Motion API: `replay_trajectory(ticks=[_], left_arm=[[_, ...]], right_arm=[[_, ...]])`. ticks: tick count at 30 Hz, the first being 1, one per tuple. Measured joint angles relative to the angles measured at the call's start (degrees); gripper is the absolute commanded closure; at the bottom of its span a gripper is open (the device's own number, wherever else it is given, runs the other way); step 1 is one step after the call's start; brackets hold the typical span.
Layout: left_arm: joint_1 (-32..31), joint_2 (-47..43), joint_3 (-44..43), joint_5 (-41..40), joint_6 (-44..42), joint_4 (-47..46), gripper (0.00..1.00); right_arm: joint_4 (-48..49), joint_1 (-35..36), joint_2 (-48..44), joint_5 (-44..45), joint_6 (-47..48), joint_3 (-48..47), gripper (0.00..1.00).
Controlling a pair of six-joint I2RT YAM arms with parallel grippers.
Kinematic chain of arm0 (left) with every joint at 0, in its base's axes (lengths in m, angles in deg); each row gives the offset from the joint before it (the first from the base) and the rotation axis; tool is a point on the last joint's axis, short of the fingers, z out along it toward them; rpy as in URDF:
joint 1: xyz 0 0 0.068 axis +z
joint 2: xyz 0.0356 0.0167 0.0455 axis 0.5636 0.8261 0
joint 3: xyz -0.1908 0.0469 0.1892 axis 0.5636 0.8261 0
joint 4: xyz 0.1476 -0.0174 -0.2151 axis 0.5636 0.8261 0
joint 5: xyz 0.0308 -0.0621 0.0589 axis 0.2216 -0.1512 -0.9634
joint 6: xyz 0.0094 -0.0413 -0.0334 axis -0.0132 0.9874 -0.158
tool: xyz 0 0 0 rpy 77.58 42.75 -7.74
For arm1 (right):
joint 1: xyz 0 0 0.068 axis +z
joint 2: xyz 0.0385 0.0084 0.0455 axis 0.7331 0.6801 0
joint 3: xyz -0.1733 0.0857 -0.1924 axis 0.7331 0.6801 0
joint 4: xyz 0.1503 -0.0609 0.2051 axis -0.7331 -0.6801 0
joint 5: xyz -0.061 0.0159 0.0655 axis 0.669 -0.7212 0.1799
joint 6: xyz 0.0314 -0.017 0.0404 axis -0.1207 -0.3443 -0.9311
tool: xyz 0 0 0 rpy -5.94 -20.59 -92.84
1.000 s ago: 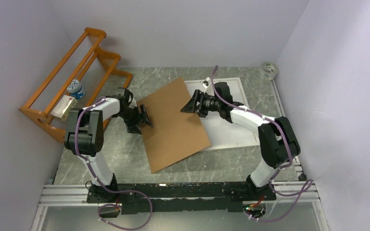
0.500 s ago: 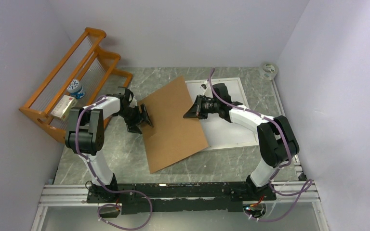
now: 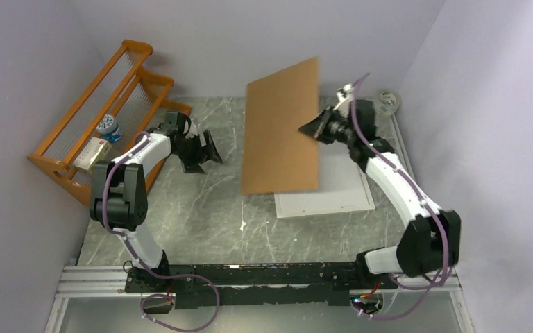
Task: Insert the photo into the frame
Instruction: Pick up the photo frame item at the center of the board.
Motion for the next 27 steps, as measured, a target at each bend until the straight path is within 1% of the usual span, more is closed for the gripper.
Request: replay_trajectory(ticks=[3,5,11,16,19,22,27], left_arm=[[-1.1,0.5,-1.4,1.3,1.0,-1.8,0.12],[-2.8,1.8,-3.4,1.9,1.5,-2.1,0.15],[-11.2,11.9,-14.6,3.5,3.3,-3.5,0.25],[-17.2,19.3,-21.4,3.1,4.8,-3.7,0.33],[-20.3,23.3,-25.4,1.2,5.6,-3.5,0.39],[-22.2,25.4,-27.1,-1.7,6.4,-3.0,0.44],[-24.4,27.6,-30.0,-6.3,7.8,-1.1,0.47]], right_arm=[[-2.4,-4.2,-6.4,7.4,2.0,-0.7,1.0],[-3.8,-5.6,-10.4,13.2,3.4,-0.8,1.0],[-9.3,-6.0,-21.4,30.5,5.5,-0.8,1.0],[-14.0,-6.0,-26.5,40.6,5.4,-0.8,1.0],[-17.0,-6.0,-28.0,44.3,5.3,-0.8,1.0],[-19.8,-6.0,-29.2,46.7,5.3,-0.8,1.0],[-23.1,-6.0,-30.6,48.8,5.2,-0.8,1.0]])
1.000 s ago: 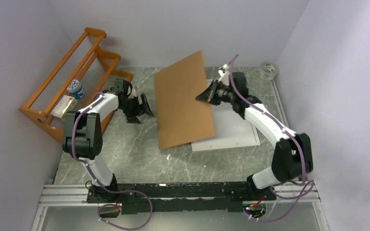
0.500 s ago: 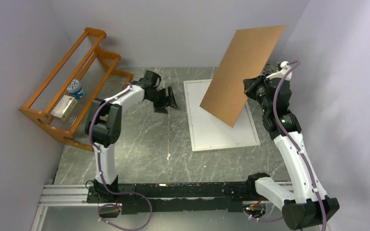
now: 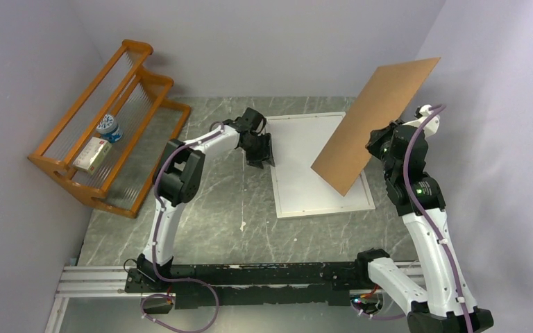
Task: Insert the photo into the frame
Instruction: Pick up the photo frame item at the center of the board, then move the photo frame to the center of the board.
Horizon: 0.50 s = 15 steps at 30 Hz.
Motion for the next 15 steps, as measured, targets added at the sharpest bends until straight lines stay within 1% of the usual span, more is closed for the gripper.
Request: replay_trajectory(ticks=[3,5,10,15], left_arm=[[-1.3,1.0,-2.2,-3.1,0.3,1.3,0.49],[-2.3,1.7,-3.8,-5.3,0.5,2.6,0.52],[-4.4,4.2,-9.1,-11.7,0.6,7.9,0.56],[-5.3,5.2,-11.4,-14.8,0.9,10.3,0.61]], right_arm=[[-1.3,0.0,-0.4,0.7,-0.1,0.0,1.0],[-1.8,0.0,-0.4,1.1,-0.2,0.0,1.0],[-3.3,0.0,-0.4,1.2,-0.5,0.0,1.0],[-4.5,0.0,-0.4,1.2,-0.7,0.0,1.0]])
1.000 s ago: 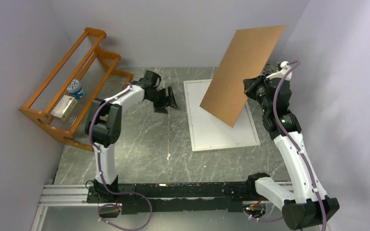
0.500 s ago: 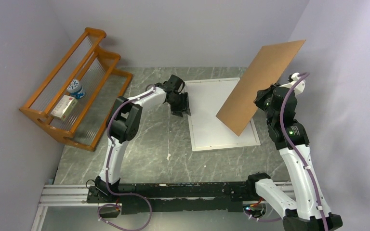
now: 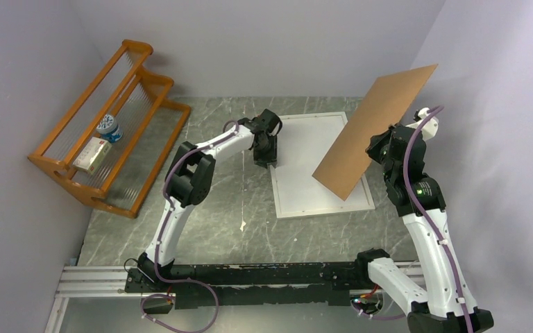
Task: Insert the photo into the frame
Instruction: Move the photo frame to the center of the board.
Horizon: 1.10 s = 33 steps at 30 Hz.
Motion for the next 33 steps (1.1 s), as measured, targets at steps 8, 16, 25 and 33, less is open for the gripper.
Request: replay_trajectory(ticks=[8,16,25,33], left_arm=[[0.3,-3.7,6.6,-0.9,-0.5,-3.3,0.58],[8.3,-13.8,22.9,5.7,-5.8,-5.7,0.58],[19.1,-19.7,32.8,15.1,-12.3,-7.7,0.57],[23.3,-21.9,33.7,16.7,-14.6,-7.3,0.52]], right_arm=[[-0.5,0.0,0.5,-1.8,0.0,-0.9,1.0],[0.0,0.0,6.8,-15.0,0.1,-4.5,1.0],[9.6,0.1,15.3,-37.4,-4.4,-3.8,1.0],[20.3,0.2,21.2,-48.0,-10.6,1.9,1.0]])
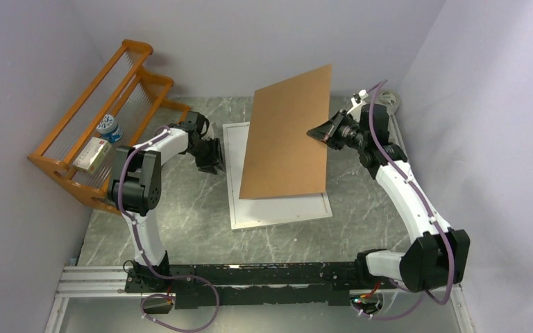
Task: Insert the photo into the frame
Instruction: Move the photo frame to the center of the board.
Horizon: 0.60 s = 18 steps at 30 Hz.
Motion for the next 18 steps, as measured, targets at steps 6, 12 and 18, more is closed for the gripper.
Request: replay_trajectory(ticks=[6,12,18], left_arm=[[0.9,-3.4,3.0,4.1,0.1,-1.5,0.48],[-0.2,-3.6,5.4,6.0,3.0,-4.3,0.55],[-2.9,-3.0,5.5,3.6,5.4,-4.3,0.6]], right_arm=[[0.8,0.0,4.0,-2.9,0.2,0.1,1.0],[1.6,0.0,6.3,-6.3,1.9,-0.1,1.0],[1.0,0.0,7.3,-7.8,4.6,-1.6,1.0]])
